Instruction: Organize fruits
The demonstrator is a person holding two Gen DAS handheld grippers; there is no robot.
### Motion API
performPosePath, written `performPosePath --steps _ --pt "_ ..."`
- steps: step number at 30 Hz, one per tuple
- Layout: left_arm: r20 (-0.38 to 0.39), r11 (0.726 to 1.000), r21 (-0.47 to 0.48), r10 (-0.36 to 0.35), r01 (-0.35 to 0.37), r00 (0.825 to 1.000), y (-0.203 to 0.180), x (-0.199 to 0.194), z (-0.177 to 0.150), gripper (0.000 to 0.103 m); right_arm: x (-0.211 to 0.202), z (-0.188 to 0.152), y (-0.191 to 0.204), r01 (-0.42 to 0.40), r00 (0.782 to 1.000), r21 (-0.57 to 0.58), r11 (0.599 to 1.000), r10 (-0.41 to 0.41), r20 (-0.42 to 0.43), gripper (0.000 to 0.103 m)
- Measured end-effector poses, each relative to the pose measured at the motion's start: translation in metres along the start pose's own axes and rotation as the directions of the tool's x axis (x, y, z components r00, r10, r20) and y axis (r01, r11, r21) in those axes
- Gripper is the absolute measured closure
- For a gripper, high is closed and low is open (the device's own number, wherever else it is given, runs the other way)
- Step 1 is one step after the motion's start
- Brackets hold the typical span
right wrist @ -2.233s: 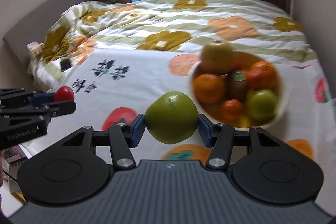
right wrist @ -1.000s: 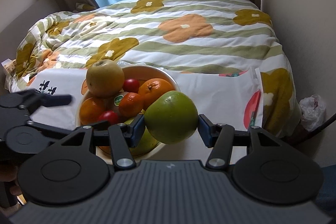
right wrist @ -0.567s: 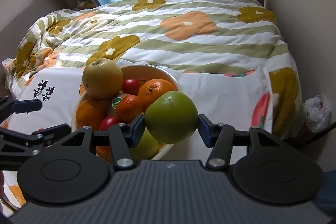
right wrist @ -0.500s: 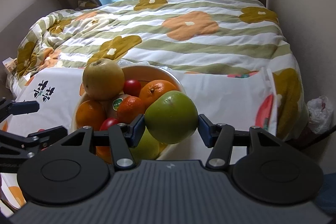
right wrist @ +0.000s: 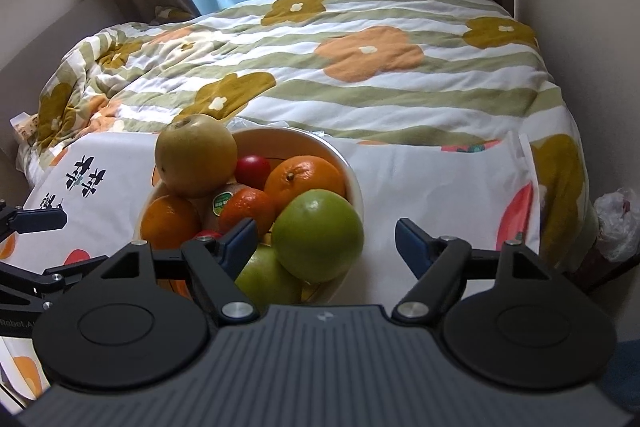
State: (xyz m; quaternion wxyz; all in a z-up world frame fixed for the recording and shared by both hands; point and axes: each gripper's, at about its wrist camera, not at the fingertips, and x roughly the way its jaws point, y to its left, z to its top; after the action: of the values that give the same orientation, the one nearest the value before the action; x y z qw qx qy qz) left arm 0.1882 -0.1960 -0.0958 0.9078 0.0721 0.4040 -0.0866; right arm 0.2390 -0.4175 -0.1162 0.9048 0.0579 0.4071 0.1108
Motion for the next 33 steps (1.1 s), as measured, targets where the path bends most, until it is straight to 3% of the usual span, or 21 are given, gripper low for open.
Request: performPosePath --steps 13,24,33 --pt "0.081 0.998 -0.056 -0.003 0.008 0.997 0.022 -0.048 0.005 0.009 -0.054 0.004 0.031 0.06 0.996 -0.037 0.998 -0.058 0.071 0.012" --pt "0.16 0.997 -0.076 -0.005 0.017 0.987 0.068 -0.13 -0.004 0.009 -0.136 0.003 0.105 0.143 0.979 0.018 0.989 -0.145 0.146 0.011" --pt "0.18 0.995 -0.098 0.031 -0.013 0.983 0.105 -0.186 -0.03 0.009 -0.188 -0.024 0.167 0.177 0.97 0.033 0.984 -0.18 0.164 0.008"
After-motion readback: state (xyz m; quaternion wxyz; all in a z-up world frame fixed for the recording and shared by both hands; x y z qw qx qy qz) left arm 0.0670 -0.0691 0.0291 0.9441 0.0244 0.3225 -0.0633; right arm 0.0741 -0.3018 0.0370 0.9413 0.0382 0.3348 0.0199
